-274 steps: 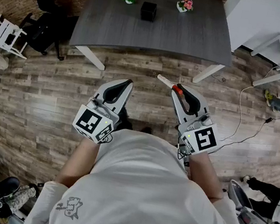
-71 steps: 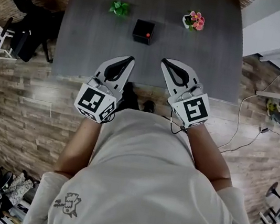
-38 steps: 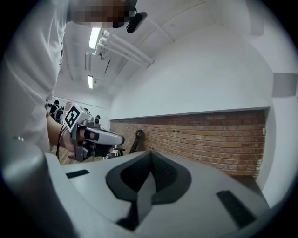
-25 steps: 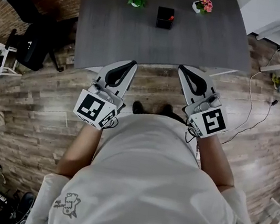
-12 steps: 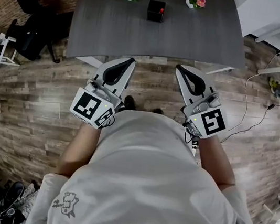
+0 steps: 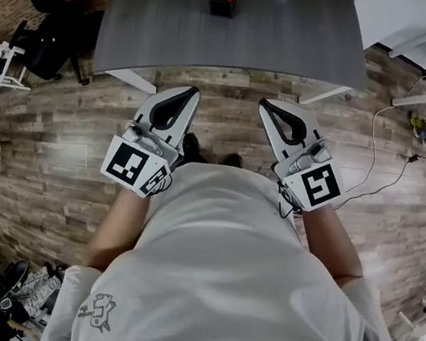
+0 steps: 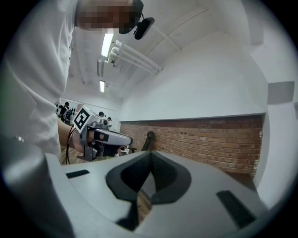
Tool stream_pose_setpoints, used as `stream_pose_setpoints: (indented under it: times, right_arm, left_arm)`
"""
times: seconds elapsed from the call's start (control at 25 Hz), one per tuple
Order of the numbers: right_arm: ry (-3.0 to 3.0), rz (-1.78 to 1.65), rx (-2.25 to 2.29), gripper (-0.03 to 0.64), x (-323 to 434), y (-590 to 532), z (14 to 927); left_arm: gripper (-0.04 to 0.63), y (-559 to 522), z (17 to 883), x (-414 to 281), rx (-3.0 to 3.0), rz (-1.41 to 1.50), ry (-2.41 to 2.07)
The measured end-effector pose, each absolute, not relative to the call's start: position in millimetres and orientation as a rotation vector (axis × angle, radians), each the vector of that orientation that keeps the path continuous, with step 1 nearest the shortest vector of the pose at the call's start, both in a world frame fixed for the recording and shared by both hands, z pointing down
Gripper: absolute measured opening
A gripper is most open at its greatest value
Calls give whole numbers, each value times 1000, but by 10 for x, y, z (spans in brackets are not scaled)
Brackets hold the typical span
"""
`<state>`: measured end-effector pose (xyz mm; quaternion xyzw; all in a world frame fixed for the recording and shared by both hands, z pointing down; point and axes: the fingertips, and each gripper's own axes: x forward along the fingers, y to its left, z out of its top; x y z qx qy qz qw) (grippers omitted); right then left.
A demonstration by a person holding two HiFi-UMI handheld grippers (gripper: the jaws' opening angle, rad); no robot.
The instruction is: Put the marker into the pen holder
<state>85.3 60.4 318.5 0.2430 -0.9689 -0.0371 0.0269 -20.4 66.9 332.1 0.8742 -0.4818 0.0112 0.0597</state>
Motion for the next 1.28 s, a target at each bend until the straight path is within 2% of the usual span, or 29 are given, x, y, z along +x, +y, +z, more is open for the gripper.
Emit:
stream_pose_setpoints:
  times: [0.64,1.28]
  right_arm:
    - [-3018,-98,718,5,1240,887,3281]
    - [-3016,-83,734,3,1344,803,3309]
  left_arm:
    - [11,926,3394,225,2618,30,-1503]
    - [11,850,3412,309,2615,28,-1504]
